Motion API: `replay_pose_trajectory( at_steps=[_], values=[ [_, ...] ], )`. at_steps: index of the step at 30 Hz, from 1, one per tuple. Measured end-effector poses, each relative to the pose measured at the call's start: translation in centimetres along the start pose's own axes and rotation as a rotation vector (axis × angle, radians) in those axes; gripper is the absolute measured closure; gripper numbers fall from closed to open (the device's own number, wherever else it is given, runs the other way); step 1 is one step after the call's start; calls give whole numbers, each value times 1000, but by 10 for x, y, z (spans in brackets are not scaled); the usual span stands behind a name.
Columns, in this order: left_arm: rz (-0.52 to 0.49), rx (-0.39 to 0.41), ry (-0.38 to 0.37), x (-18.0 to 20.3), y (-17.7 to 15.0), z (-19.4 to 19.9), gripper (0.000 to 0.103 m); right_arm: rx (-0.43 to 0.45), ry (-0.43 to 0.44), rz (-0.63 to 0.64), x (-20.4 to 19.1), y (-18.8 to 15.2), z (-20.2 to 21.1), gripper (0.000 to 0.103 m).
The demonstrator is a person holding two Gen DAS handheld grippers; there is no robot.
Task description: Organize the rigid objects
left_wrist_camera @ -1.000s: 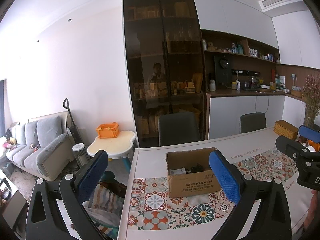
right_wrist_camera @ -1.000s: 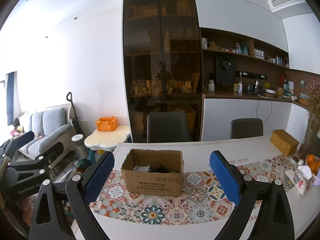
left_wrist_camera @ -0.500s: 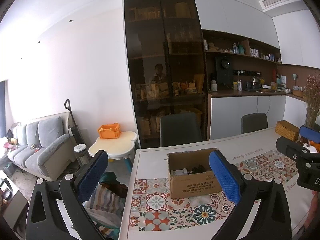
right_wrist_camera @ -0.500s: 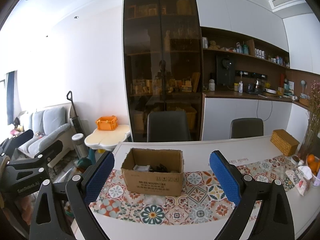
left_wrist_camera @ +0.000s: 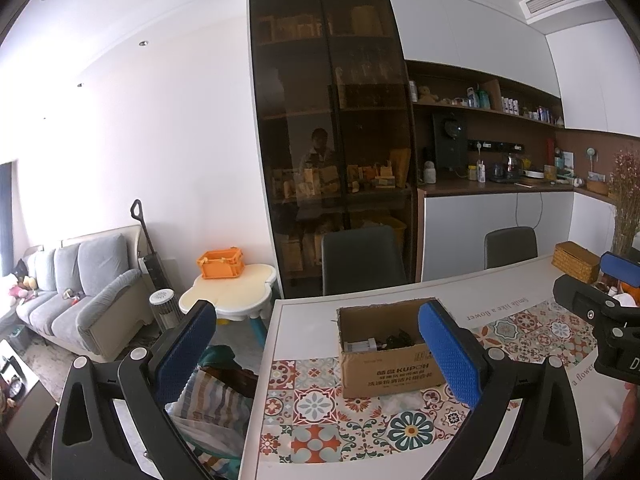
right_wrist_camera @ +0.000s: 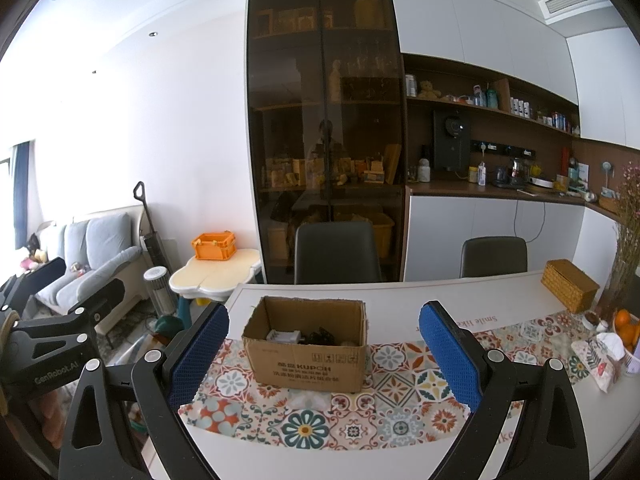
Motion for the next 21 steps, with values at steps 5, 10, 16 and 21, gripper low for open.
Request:
replay_pose_trajectory(
  at_steps=[5,10,16,21],
  values=[
    [1,2,0,0,0,0,0,-1,-2,1,0,0,0,6],
    [-1,0,0,0,0,-1,0,-1,1,1,0,0,0,6],
    [2,0,1,0,-1,0,0,-2,0,1,0,0,0,6],
    [0,-1,2,-1,-1,0,0,-3,-1,2,1,0,-1,6]
  ],
)
Point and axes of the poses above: each gripper's, at about its wrist camera, not at the fingertips, and z roughly against the way its jaws point, x to its right, y to its top, the point moved 3 cm from there along -z, roughly the way its jaws point, and after that the axes turned 3 degrees about z, right-handed, at the moved point
